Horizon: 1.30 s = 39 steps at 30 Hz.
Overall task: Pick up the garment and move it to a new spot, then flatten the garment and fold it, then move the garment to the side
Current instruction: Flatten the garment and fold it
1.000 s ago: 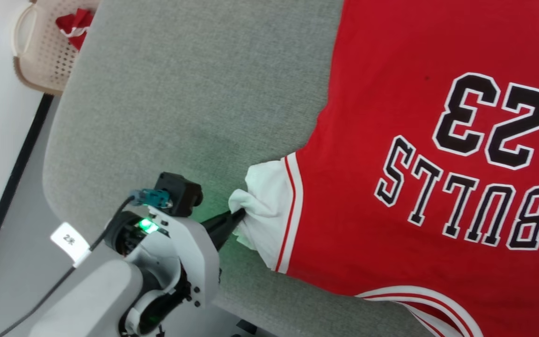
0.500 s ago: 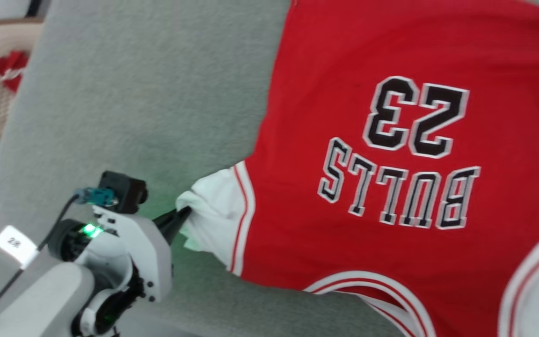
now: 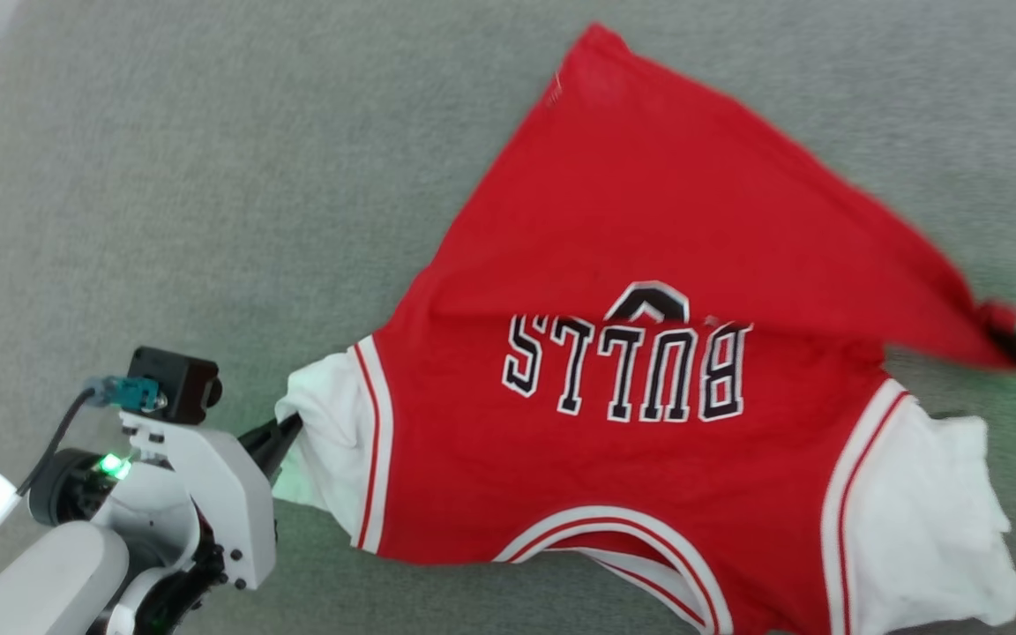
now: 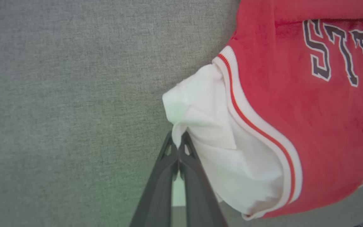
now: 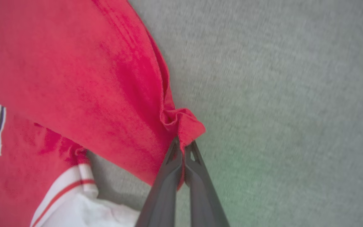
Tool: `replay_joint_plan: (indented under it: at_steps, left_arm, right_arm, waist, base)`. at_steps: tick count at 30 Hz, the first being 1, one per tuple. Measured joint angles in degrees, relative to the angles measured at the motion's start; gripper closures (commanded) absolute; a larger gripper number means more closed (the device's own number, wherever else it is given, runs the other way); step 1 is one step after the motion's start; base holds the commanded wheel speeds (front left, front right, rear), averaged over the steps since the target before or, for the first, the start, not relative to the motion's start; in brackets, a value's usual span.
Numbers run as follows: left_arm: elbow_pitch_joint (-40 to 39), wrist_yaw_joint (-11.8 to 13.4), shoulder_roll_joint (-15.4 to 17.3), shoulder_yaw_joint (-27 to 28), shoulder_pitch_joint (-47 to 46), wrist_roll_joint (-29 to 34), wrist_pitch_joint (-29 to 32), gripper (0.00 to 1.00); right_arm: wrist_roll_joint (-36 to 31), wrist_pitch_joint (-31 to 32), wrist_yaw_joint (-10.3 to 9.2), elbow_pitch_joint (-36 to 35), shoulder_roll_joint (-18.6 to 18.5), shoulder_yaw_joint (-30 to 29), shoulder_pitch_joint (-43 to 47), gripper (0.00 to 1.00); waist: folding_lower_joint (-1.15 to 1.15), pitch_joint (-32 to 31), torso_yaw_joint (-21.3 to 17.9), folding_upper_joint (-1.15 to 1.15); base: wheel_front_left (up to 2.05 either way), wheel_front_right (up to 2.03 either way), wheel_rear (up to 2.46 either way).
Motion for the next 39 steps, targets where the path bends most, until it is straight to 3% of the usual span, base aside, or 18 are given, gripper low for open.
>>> replay_joint_plan:
  at_steps: [10,14,19,20,21,22,34,39]
  left_arm:
    - [-1.54,1.00,0.90,0.33,1.81,-0.78,0.23,1.00]
    - [-2.01,1.15,1.38,0.55,2.09,-0.87,0.18,1.00]
    - [-2.20,1.46,1.42,0.52,2.26,-0.94,0.15,1.00]
    - [-2.21,1.46,1.41,0.53,2.26,-0.94,0.15,1.00]
    - [-2.23,1.46,1.38,0.51,2.26,-0.94,0.15,1.00]
    - [-2.23,1.46,1.38,0.48,2.27,-0.96,0.15,1.00]
    - [-3.04,1.49,1.33,0.07,2.71,-1.20,0.14,1.00]
    - [-3.13,1.12,0.44,-0.46,2.03,-1.00,0.14,1.00]
  right_arm:
    - [1.53,6.44,-0.01,-13.16,5.33,-10.26,21.29,1.00]
    - [0.32,7.33,-0.01,-15.21,8.26,-12.50,26.51,1.00]
    - [-1.63,3.70,0.00,-13.80,10.89,-13.48,27.83,1.00]
    - [-2.21,2.91,0.00,-13.23,10.96,-13.39,27.83,0.70]
    - [-2.78,2.12,0.00,-12.70,10.94,-13.10,27.80,0.24]
    - [-2.90,1.56,0.00,-12.26,10.99,-12.79,27.71,0.00]
    - [-1.16,1.11,-0.01,-20.95,7.39,-13.32,22.10,0.00]
    - [-4.19,-4.36,-0.01,-22.46,7.17,-11.10,13.22,0.00]
  waist:
    - [0.00,-3.43,-2.81,0.00]
    - [0.00,-3.83,-2.87,0.00]
    - [0.00,-3.80,-2.72,0.00]
    - [0.00,-3.83,-2.69,0.00]
    - [0.00,-3.85,-2.63,0.00]
    - [0.00,-3.89,-2.59,0.00]
    - [0.00,-4.00,-1.41,0.00]
    - [0.00,-3.35,-0.06,0.00]
  base:
    - [0.00,0.00,0.00]
    - [0.00,0.00,0.00]
    - [0.00,0.00,0.00]
    - [0.00,0.00,0.00]
    - [0.00,0.00,0.00]
    - [0.00,0.00,0.00]
    - [0.00,0.00,0.00]
    - [0.00,0.00,0.00]
